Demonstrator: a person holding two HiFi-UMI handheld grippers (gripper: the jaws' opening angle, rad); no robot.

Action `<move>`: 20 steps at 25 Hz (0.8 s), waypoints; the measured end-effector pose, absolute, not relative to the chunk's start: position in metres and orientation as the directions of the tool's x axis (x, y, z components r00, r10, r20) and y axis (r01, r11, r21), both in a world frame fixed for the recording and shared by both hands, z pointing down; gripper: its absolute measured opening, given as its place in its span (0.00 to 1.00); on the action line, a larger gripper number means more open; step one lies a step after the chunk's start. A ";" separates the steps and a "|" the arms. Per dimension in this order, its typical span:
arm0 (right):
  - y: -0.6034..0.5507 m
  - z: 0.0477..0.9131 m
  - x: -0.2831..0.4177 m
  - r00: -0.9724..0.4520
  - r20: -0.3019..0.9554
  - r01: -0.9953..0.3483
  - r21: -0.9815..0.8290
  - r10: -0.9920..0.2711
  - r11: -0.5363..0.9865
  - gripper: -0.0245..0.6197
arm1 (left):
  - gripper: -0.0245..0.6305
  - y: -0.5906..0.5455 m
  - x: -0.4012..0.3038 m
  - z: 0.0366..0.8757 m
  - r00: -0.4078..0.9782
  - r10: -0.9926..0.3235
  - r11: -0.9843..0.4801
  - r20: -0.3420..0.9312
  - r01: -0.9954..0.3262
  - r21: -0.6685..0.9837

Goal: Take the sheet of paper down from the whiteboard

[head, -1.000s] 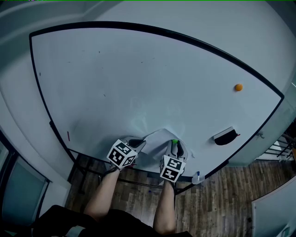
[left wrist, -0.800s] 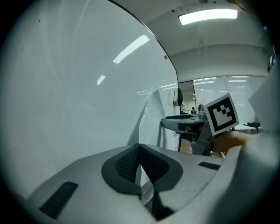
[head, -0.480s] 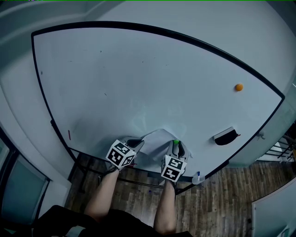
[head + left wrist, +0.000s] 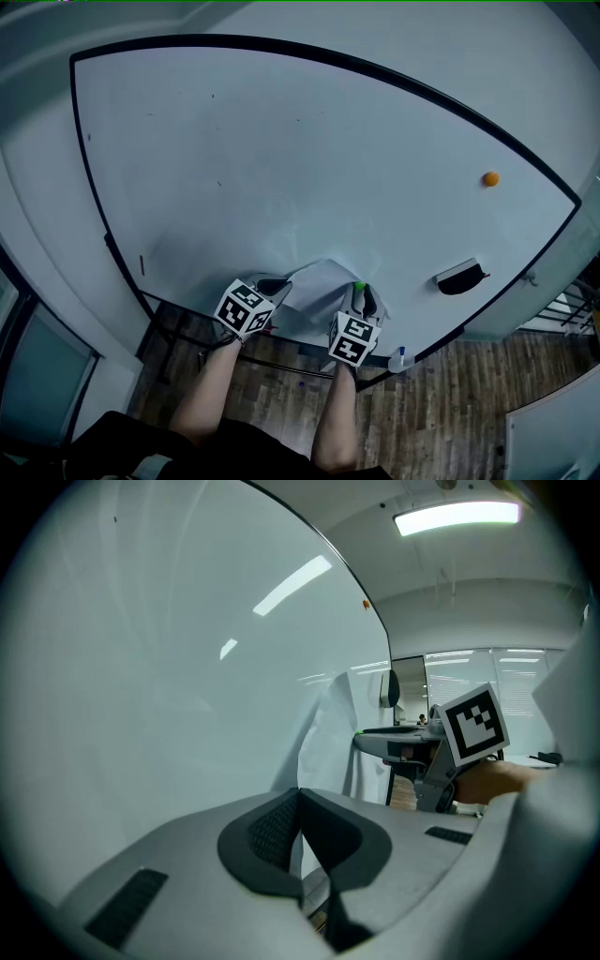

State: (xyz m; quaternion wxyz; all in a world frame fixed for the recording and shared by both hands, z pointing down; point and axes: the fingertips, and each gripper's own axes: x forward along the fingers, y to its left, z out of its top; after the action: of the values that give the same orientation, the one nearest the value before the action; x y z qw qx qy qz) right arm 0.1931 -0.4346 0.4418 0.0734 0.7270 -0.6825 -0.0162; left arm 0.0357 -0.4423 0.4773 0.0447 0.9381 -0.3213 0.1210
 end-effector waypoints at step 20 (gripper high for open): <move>-0.435 0.441 0.200 0.102 0.080 -0.990 0.101 -0.992 -0.094 0.25 | 0.07 -0.451 0.002 0.489 0.706 -0.646 -0.734 0.292 -0.679 0.019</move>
State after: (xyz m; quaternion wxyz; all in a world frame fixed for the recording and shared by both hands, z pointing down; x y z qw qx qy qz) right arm 0.2000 -0.4349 0.4413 0.0645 0.7396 -0.6700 -0.0042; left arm 0.0020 -0.4513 0.4893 0.0624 0.9214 -0.3596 0.1338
